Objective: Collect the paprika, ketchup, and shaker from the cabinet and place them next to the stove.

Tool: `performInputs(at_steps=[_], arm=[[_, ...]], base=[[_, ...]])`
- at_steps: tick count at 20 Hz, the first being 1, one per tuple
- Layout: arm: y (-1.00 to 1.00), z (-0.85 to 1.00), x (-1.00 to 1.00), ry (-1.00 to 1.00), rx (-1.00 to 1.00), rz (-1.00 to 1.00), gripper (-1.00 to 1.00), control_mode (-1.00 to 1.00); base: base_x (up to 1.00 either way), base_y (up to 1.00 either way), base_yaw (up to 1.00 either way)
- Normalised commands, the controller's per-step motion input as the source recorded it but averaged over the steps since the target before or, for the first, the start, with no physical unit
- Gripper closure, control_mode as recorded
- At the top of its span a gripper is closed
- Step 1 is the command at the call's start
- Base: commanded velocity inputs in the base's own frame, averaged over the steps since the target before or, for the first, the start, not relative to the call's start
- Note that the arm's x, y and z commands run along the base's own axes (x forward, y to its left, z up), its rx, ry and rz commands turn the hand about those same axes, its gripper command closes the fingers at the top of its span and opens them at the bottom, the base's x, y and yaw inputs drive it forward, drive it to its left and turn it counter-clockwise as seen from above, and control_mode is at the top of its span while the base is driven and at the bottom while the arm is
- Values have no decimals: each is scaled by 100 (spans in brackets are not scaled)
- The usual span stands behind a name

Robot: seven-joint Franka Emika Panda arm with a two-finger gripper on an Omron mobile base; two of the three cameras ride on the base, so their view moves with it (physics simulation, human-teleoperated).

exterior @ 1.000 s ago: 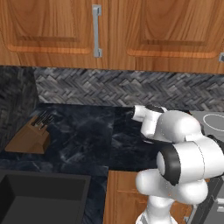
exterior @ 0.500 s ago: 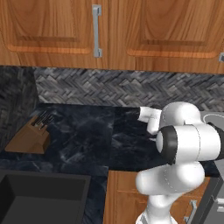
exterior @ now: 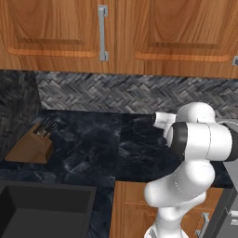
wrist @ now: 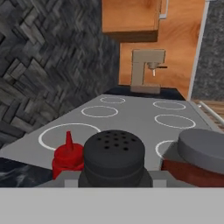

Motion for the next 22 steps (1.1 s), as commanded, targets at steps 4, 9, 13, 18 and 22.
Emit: performInputs(at_steps=[4,9,13,18,22], arm=[[-19,-26,8,-1,2,0,100,-100],[-10,-19,8,-3,5,0,100,-100],[0,-14,10,-2,5,0,100,-100],[0,-16,9,-3,4,0,100,-100],[0,-20,8,-3,3,0,100,-100]], base=[[0,0,0],[0,0,0],[0,0,0],[0,0,0],[0,0,0]])
